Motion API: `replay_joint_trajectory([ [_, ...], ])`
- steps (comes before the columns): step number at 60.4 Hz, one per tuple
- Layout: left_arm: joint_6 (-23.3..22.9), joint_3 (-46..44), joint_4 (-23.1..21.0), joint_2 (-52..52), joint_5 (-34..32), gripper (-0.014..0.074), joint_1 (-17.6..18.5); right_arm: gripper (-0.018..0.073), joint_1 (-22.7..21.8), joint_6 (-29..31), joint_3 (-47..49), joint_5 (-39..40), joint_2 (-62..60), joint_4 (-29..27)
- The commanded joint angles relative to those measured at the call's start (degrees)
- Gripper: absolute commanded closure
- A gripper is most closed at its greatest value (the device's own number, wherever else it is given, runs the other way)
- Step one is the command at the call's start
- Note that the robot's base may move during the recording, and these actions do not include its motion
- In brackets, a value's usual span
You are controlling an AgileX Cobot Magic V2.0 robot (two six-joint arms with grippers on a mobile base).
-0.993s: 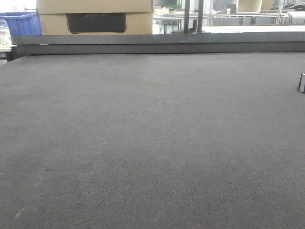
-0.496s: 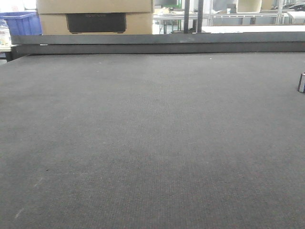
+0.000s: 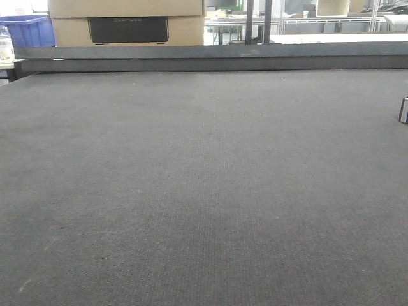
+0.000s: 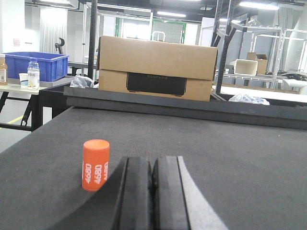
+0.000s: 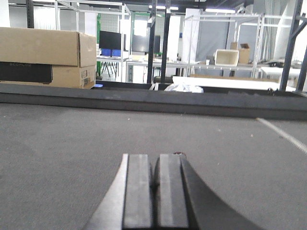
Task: Place cylindrical capacitor in blue bin on shelf
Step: 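Lower the right gripper toward the small dark-brown capacitor, then close the right gripper on the capacitor and lift it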
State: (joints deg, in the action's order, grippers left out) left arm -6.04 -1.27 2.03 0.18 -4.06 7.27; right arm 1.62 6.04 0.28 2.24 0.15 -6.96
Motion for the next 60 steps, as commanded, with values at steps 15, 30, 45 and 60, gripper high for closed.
replay_joint_trajectory([
  [15, 0.09, -26.07, 5.15, 9.38, 17.78, 0.0659, -0.28, 0.0721, 0.21, -0.12, 22.18, -11.64, 3.07, -0.63],
  [30, 0.09, -40.1, 6.2, 24.5, 24.45, 0.0274, -0.28, 0.0349, 0.21, -0.12, 34.41, -12.85, 18.48, -0.63],
  [45, -0.02, -41.7, 6.1, 31.92, 25.62, 0.0039, 0.56, 0.0001, 0.21, -0.12, 37.82, -12.95, 33.1, 1.65],
  [60, -0.25, -41.19, 5.99, 32.17, 25.77, -0.0005, 1.58, 0.001, 0.1, -0.12, 33.65, -3.98, 49.48, 3.23],
])
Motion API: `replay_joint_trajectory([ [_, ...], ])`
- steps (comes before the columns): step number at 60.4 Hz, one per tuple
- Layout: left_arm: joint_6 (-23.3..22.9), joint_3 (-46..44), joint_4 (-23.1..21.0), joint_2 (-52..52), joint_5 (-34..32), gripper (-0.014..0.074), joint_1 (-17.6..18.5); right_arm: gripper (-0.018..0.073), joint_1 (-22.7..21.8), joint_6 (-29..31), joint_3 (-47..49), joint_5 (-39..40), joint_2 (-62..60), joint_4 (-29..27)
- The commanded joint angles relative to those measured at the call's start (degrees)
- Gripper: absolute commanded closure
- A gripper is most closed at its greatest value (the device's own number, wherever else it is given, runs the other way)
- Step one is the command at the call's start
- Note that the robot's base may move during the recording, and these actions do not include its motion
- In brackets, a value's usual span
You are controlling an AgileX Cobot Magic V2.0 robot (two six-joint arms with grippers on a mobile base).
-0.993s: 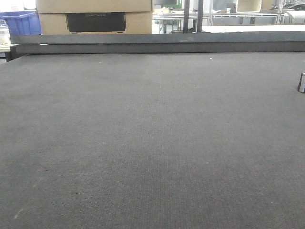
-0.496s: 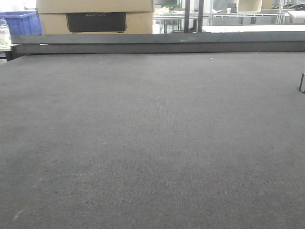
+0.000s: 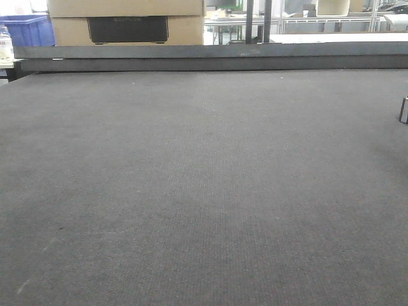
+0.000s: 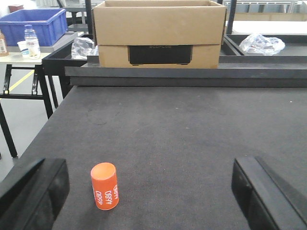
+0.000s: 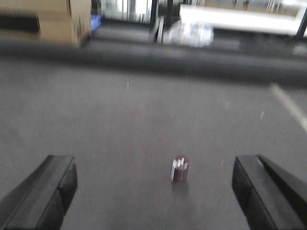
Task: Place cylindrical capacitor in blue bin on shelf
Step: 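Close the right gripper on the capacitor and lift it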
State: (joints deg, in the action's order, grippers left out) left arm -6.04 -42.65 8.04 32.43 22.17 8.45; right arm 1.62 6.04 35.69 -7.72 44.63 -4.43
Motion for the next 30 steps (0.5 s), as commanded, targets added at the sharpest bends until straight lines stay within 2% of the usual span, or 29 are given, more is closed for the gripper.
replay_joint_trajectory([
  [1, -0.25, 0.2, -0.02, -0.08, -0.46, -0.0005, 0.4, 0.001, -0.02, -0.12, -2.44, 7.72, 6.44, 0.59],
  [11, -0.25, 0.2, -0.14, -0.08, 0.11, -0.0005, 0.53, 0.001, -3.62, -0.12, -6.91, 20.72, 16.82, -4.74],
  [18, -0.25, 0.2, -0.14, -0.08, 2.13, -0.0005, 0.53, 0.001, -6.02, -0.12, -7.89, 30.74, 23.88, -4.74],
  [30, -0.25, 0.2, -0.02, -0.08, 3.35, -0.0005, 0.53, 0.001, -6.24, -0.12, -7.77, 51.39, 37.33, -4.74],
])
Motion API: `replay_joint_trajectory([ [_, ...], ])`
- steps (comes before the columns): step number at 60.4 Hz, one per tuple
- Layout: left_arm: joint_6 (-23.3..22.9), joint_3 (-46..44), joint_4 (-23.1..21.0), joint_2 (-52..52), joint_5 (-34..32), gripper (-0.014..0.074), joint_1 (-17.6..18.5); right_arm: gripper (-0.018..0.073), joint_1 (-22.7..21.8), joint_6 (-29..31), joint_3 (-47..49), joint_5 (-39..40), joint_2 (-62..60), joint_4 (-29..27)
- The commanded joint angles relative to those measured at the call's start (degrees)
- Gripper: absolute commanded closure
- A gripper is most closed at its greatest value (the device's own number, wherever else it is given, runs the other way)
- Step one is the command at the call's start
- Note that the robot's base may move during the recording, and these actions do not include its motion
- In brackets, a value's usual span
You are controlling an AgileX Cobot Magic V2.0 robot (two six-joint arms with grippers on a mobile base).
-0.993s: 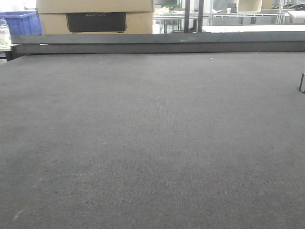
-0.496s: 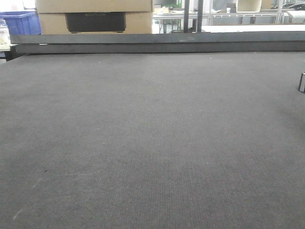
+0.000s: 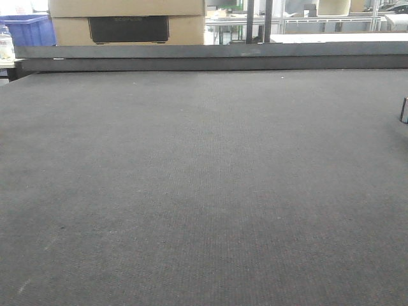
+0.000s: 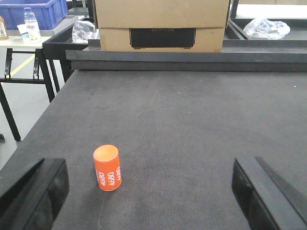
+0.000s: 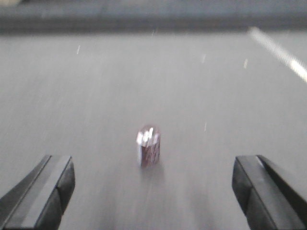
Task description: Place cylindrical capacitor in blue bin on shelf
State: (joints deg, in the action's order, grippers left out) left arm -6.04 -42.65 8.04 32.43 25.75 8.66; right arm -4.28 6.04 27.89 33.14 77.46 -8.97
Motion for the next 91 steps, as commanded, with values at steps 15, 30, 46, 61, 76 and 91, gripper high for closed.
replay_joint_trajectory([
  [15, -0.25, 0.2, 0.29, -0.08, -0.22, -0.0005, 0.32, 0.001, -0.33, -0.12, 6.93, 18.02, 22.17, -0.32],
  [30, -0.25, 0.2, 0.29, -0.08, -0.22, -0.0005, 0.32, 0.001, -0.33, -0.12, 17.78, 16.96, 33.14, -0.32],
  [46, -0.25, 0.2, 0.29, -0.08, -0.22, -0.0005, 0.32, 0.001, -0.84, -0.12, 24.45, 15.11, 40.05, -0.32],
  [61, -0.25, 0.2, 0.29, -0.08, -0.22, -0.0005, 0.32, 0.0168, -1.48, -0.12, 25.61, 14.79, 41.84, -0.32],
  [76, -0.25, 0.2, 0.29, -0.08, -0.22, -0.0005, 0.32, 0.0643, -1.48, -0.12, 25.61, 13.55, 41.84, -0.32],
  [91, -0.25, 0.2, 1.81, 0.21, -1.34, -0.0005, 0.21, 0.0721, -1.48, -0.12, 25.61, 9.99, 35.95, -0.21],
])
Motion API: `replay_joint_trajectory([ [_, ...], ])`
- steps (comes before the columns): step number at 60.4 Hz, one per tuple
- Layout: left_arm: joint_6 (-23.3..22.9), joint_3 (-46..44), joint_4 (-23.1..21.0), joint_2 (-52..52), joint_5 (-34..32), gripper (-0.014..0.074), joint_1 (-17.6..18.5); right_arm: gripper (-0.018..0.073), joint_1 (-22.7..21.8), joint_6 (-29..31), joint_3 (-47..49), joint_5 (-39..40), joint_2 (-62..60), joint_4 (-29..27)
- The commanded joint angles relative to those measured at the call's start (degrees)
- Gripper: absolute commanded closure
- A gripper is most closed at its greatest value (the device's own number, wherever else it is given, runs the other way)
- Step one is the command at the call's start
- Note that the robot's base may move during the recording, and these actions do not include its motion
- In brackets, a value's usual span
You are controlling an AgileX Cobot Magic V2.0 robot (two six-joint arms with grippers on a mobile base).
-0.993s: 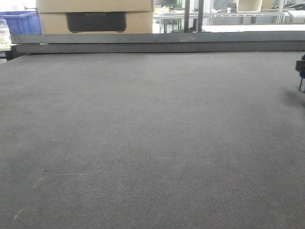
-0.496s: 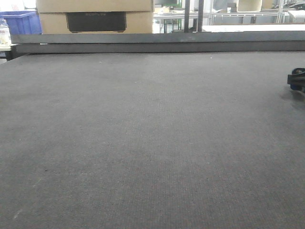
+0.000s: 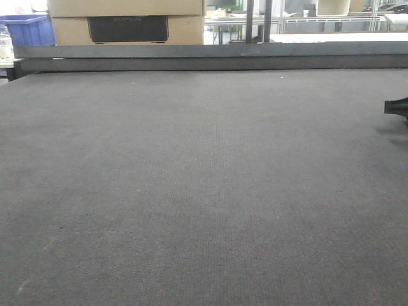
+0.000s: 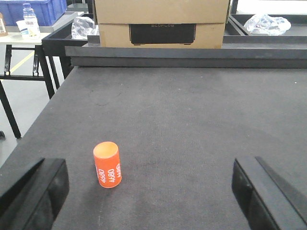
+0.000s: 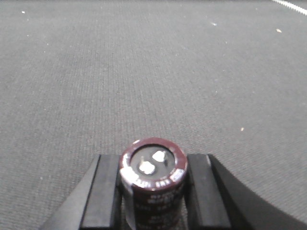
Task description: Place cylindrical capacitor in blue bin on shelf
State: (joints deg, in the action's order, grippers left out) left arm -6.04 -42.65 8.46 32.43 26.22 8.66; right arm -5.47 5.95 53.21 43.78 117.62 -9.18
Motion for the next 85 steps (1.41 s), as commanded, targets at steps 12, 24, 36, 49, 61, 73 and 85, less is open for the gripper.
replay_joint_trajectory([
  [12, -0.25, 3.05, 4.4, 5.49, -2.94, -0.0005, 0.21, 0.0721, 0.68, -0.04, 0.19, -13.77, -17.58, 0.23],
  [24, -0.55, 11.42, 3.66, 14.61, -18.65, -0.0005, -0.86, 0.0721, 3.98, -0.04, -1.06, -26.55, -30.61, 0.23],
  [36, -0.55, 16.22, -1.81, 27.03, -38.13, -0.0005, -5.49, 0.0721, 6.81, -0.04, -4.82, -26.79, -40.18, 0.23],
  [49, -0.55, 16.31, -3.35, 42.42, -55.93, -0.0005, -9.91, 0.0721, 7.29, -0.04, -5.49, -27.55, -45.99, 0.23],
  [61, -0.55, 12.01, -6.27, 56.09, -65.09, -0.0005, -10.17, 0.0721, 7.29, -0.04, -5.49, -27.67, -48.89, 0.23],
  [73, -0.55, 3.9, -6.27, 66.34, -64.85, -0.0005, -10.17, 0.0721, 7.29, -0.04, -5.49, -28.92, -49.61, 0.23],
  [85, -0.55, -3.85, -11.1, 74.19, -64.76, -0.0005, -10.27, 0.0721, 7.29, -0.04, -5.49, -29.67, -49.61, 0.23],
])
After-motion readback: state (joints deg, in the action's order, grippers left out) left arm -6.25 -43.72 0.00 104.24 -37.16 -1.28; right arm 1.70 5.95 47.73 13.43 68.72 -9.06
